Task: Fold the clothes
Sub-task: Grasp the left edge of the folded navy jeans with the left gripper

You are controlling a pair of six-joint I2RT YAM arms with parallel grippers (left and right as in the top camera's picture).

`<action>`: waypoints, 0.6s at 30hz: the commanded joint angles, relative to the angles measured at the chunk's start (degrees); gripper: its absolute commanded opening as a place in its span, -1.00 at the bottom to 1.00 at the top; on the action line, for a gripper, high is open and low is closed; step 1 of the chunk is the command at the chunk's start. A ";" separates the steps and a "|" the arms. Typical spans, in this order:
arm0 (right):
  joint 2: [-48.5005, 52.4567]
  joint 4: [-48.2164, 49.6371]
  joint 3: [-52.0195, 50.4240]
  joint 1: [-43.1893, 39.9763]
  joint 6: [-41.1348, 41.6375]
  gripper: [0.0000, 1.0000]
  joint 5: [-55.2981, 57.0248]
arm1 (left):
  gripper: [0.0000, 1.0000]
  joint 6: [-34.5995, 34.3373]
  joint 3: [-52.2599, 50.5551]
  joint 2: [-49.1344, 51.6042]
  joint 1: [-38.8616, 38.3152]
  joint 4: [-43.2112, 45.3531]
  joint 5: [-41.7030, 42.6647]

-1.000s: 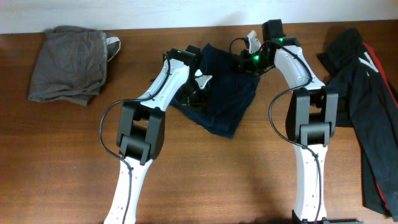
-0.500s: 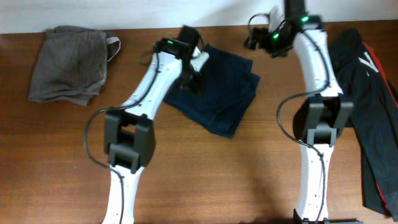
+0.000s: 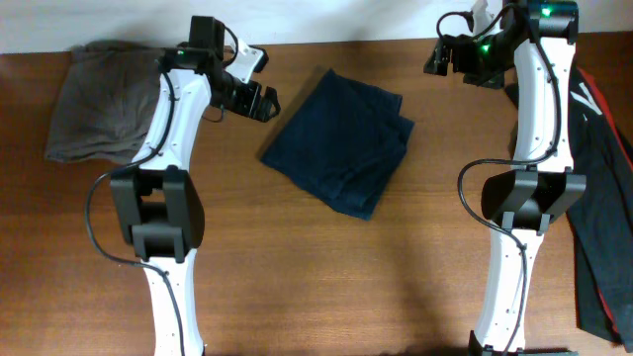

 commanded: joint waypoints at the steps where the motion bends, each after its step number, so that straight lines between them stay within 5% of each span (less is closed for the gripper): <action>1: -0.94 -0.17 1.09 0.33 -1.01 0.98 0.52 | 0.98 5.07 0.00 4.87 -1.57 1.18 7.96; 18: -0.94 -2.56 1.09 0.26 -1.07 0.97 0.55 | 0.98 5.18 0.00 10.97 -6.47 1.84 13.14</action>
